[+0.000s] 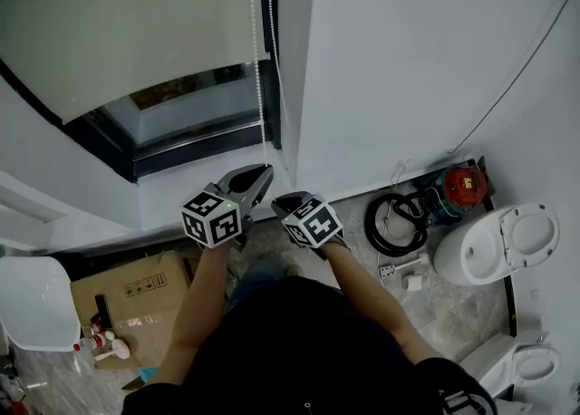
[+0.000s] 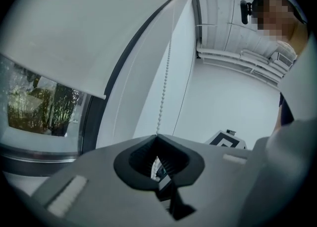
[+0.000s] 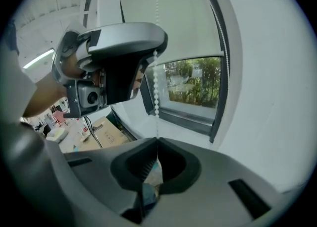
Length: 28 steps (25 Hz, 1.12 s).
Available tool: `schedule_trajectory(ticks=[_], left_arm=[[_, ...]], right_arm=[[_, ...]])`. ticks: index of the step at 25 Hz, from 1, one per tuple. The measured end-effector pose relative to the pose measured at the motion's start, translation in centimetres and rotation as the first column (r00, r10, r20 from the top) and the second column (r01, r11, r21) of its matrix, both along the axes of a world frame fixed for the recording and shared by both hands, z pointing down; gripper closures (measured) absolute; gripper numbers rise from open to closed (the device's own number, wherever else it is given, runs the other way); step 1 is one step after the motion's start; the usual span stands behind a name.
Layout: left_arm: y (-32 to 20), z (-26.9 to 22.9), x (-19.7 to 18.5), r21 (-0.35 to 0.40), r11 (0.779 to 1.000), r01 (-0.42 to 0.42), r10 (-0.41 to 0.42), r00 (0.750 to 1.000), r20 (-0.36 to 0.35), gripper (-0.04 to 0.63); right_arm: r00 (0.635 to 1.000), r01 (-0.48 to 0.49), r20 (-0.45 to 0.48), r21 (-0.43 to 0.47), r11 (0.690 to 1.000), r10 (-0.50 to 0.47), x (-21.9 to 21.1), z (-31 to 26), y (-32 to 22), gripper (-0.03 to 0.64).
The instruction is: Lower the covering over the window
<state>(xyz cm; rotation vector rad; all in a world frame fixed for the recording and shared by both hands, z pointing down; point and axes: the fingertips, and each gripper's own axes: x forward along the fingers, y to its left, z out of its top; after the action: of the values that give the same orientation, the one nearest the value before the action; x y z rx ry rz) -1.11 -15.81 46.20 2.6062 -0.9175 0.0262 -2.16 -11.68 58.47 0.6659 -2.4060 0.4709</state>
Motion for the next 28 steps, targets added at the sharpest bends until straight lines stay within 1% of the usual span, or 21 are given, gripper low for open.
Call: schedule_trajectory(ticks=[2,5,7,11,15,19,20,21,24,28], left_arm=[[0.1,1.0,-0.2,-0.025,1.0,0.002,-0.002,1.0,0.023,0.584],[0.5,3.6,-0.2,-0.093,0.996,0.0,0.004,0.999,0.051,0.584],[1.0,5.2,-0.2,-0.133,0.991,-0.002,0.009,0.999,0.05,0.584],[1.9,7.8,0.1,-0.187,0.982,-0.019,0.032,0.997,0.069,0.584],[2.1,9.1,0.0,-0.212,0.977,-0.015,0.028,0.998,0.06,0.584],[1.4,9.3,-0.6,-0.198,0.98,0.001,0.012,0.998,0.064,0.584],[1.2,9.4,-0.7,-0.194,0.981,0.007,0.006,0.998,0.066,0.584],[0.9,9.4,-0.9,-0.189,0.982,0.012,0.0,0.998,0.066,0.584],[0.4,9.4,-1.4,-0.171,0.985,0.023,-0.012,0.998,0.064,0.584],[-0.5,9.5,-1.6,-0.147,0.989,0.016,-0.007,0.998,0.065,0.584]], right_arm=[[0.999,0.014,-0.029,-0.015,1.0,-0.015,0.0,0.7,0.4,0.603],[0.996,0.036,-0.078,-0.034,0.999,-0.039,0.1,1.9,1.1,0.603],[0.996,0.042,-0.082,-0.047,0.998,-0.046,0.0,2.3,1.4,0.603],[0.995,0.04,-0.094,-0.053,0.998,-0.045,0.1,2.6,1.3,0.603],[0.996,0.022,-0.086,-0.05,0.999,-0.026,0.6,2.3,1.2,0.601],[0.999,0.001,-0.038,-0.035,0.999,-0.003,1.6,0.3,1.0,0.58],[1.0,-0.001,-0.015,-0.021,1.0,0.001,1.8,-0.6,1.0,0.561],[1.0,-0.008,0.014,-0.003,1.0,0.008,2.0,-1.7,0.9,0.513],[0.993,-0.061,0.105,0.066,0.996,0.054,2.7,-5.6,0.5,0.506],[0.975,-0.133,0.197,0.158,0.979,0.1,3.5,-10.3,-0.5,0.506]])
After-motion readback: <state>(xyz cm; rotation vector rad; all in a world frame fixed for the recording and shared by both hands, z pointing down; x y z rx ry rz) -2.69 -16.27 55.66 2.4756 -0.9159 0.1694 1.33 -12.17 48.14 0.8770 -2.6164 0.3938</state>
